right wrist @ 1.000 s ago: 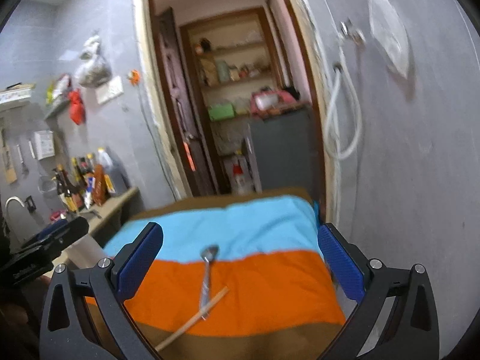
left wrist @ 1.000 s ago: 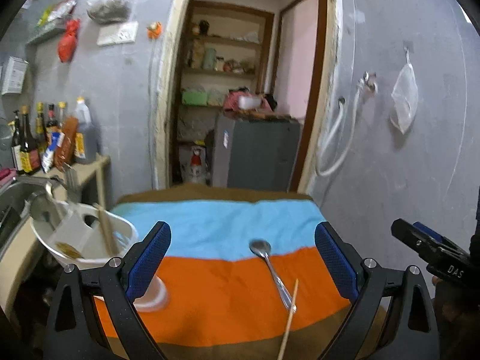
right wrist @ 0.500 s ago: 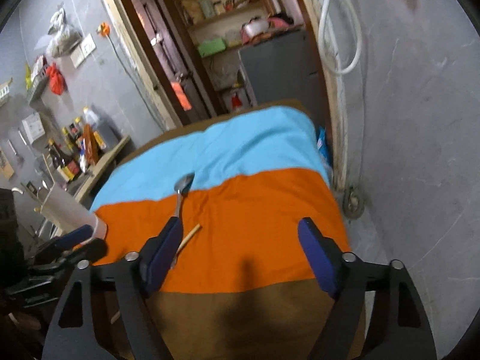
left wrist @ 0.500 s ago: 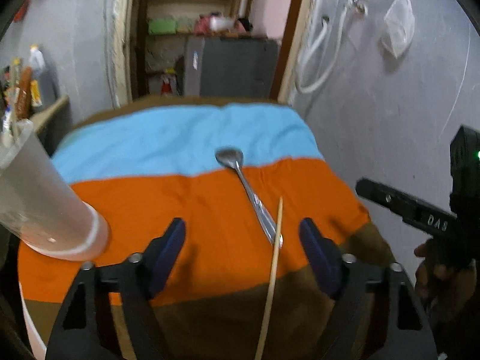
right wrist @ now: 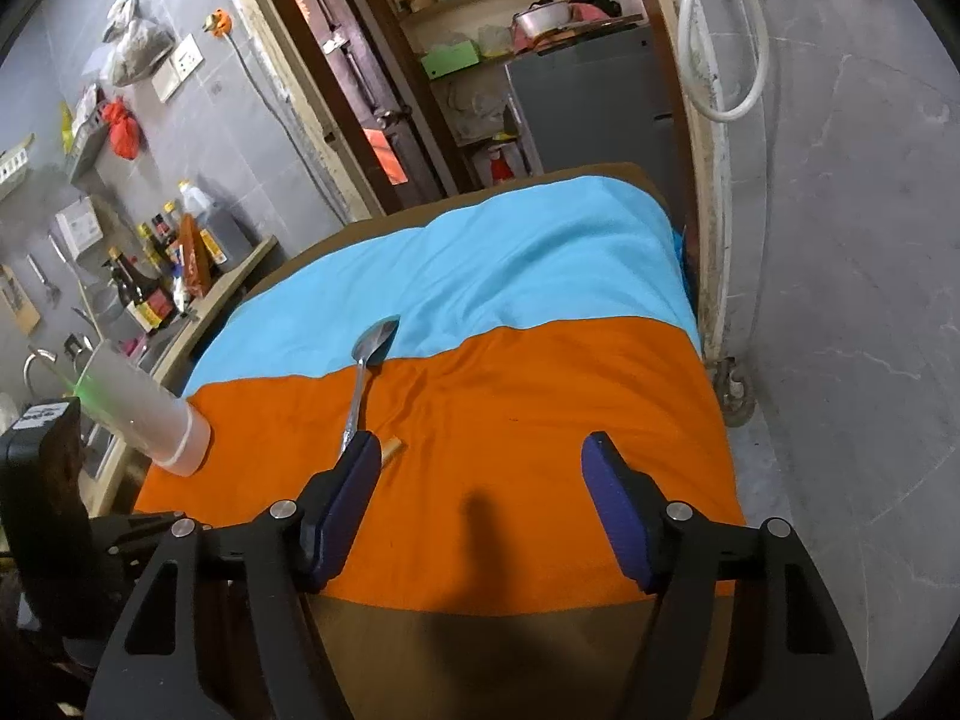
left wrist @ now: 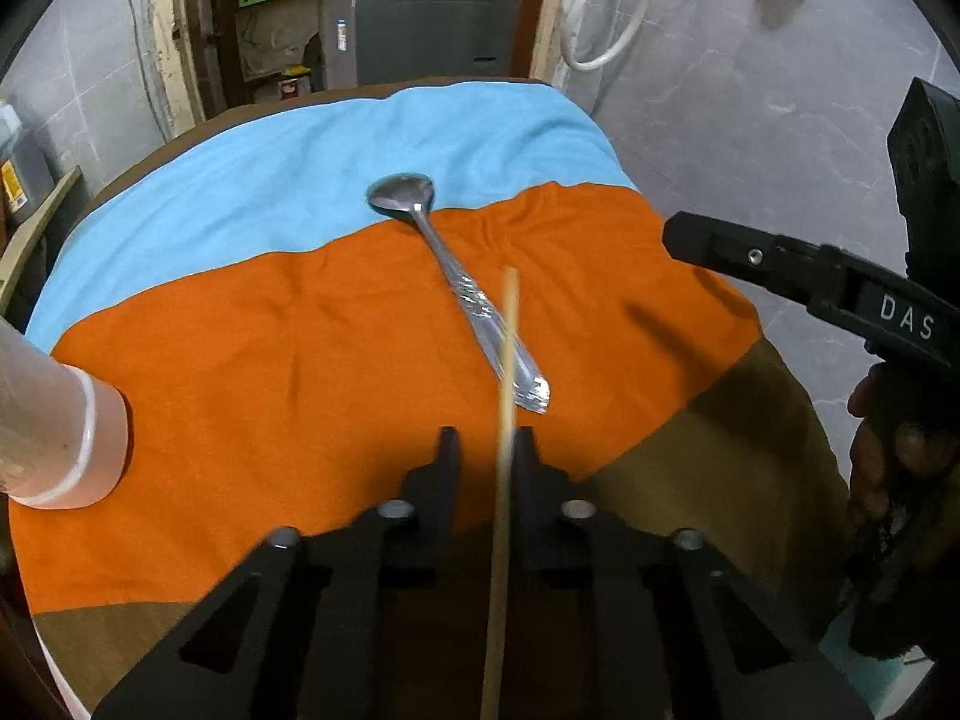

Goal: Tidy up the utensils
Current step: 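Move the left tool over the wooden chopstick while the right tool moves over the silver spoon, then close the left tool on the chopstick while the right tool grasps the silver spoon handle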

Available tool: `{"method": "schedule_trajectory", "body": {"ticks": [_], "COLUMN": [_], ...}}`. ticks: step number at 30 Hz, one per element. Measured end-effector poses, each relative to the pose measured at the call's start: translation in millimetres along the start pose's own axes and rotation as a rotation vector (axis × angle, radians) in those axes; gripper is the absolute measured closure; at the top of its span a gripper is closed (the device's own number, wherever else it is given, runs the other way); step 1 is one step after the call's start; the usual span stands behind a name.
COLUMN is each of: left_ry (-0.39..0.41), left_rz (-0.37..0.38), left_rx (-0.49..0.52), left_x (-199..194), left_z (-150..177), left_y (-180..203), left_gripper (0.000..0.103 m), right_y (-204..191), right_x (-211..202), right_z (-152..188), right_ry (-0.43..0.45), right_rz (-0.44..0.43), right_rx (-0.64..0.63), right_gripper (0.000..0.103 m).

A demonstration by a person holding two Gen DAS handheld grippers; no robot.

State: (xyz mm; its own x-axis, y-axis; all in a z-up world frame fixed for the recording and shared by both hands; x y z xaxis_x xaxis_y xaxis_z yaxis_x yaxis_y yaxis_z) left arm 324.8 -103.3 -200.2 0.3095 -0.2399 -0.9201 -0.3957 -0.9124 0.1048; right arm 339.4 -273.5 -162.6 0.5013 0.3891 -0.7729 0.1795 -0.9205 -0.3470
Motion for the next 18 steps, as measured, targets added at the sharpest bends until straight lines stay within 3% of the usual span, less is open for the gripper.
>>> {"method": "schedule_trajectory", "body": {"ticks": [5,12,18], "left_ry": [0.013,0.068,0.073], "left_rz": [-0.024,-0.091,-0.095], "left_rx": [-0.061,-0.238,-0.263], "left_x": [2.1,-3.2,-9.0], "left_z": [0.1,-9.5,-13.8], "left_y": [-15.2,-50.8,-59.5], "left_gripper": [0.100,0.100,0.100], "right_y": [-2.6,-18.7,-40.6], "right_x": [16.2,51.9,75.0], "right_z": [-7.9,-25.3,-45.4], "right_ry": [-0.036,-0.130,-0.195], "right_rz": [-0.015,-0.044,-0.071], "right_rx": [-0.015,-0.066,-0.116], "right_gripper": [0.036,0.052,0.066]}}
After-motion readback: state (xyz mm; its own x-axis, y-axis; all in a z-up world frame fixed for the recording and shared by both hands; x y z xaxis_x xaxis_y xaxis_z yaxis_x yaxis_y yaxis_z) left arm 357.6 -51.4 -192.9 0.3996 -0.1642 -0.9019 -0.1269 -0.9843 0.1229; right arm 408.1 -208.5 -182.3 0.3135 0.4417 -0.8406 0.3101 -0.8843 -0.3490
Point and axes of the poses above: each gripper's, at about its wrist camera, not at the fingertips, and x roughly the way its jaws point, y to its right, z to its underside, the point moved 1 cm from there along x, roughly the way its jaws point, and after that the axes turned 11 degrees about -y, right-handed, at the moved point
